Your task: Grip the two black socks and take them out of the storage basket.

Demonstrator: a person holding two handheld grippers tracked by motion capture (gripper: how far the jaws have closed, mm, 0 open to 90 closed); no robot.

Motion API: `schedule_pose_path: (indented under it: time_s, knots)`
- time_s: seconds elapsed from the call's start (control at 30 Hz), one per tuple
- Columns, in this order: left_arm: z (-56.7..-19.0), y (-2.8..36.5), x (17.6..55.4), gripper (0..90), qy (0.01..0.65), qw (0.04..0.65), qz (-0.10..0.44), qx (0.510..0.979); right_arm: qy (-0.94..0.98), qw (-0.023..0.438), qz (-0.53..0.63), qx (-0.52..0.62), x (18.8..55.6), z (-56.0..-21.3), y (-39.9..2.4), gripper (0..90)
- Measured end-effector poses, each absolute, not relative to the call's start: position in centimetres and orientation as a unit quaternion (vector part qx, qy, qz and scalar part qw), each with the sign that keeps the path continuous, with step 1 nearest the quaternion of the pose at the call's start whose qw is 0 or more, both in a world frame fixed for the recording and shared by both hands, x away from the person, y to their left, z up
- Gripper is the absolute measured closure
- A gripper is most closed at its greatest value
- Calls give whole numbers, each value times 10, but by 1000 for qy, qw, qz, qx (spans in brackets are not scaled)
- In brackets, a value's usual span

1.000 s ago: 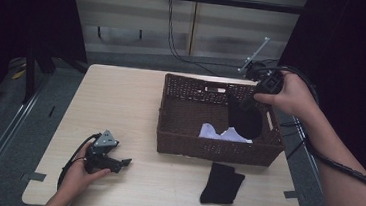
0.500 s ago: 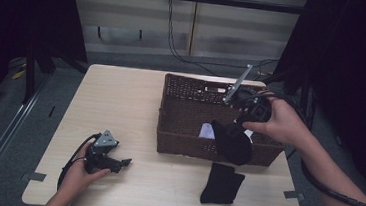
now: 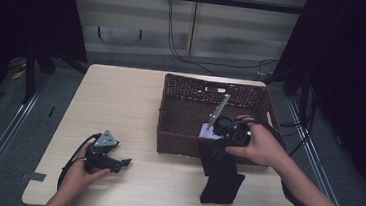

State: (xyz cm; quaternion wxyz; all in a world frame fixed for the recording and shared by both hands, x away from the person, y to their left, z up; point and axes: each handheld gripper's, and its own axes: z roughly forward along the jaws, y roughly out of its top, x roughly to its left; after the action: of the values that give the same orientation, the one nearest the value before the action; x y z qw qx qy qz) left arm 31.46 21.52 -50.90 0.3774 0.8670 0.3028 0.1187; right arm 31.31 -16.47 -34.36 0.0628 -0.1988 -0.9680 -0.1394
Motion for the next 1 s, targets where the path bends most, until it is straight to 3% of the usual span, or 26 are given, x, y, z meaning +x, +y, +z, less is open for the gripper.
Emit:
schedule_pose_path:
  time_s: [0.1, 0.2, 0.3, 0.37, 0.4, 0.63, 1.0]
  knots:
    - [-509, 215, 315, 153, 303, 377, 119, 867, -969, 62, -140, -194, 311, -355, -158, 835]
    - [-509, 215, 315, 153, 303, 378, 119, 867, -970, 56, -134, -193, 308, -365, -153, 659]
    - [-509, 215, 315, 153, 303, 377, 119, 867, -970, 52, -134, -198, 307, -370, -154, 546]
    - [-509, 215, 315, 153, 303, 377, 119, 867, -970, 53, -136, -195, 306, -371, -156, 542]
    - [-509, 215, 315, 153, 303, 377, 119, 867, -969, 45, -137, -200, 304, -372, -161, 490]
    - [-509, 215, 315, 153, 303, 378, 119, 867, -963, 35, -140, -226, 296, -377, -189, 373]
    - [-509, 215, 315, 153, 303, 378, 119, 867, -946, 26, -163, -278, 281, -404, -233, 280]
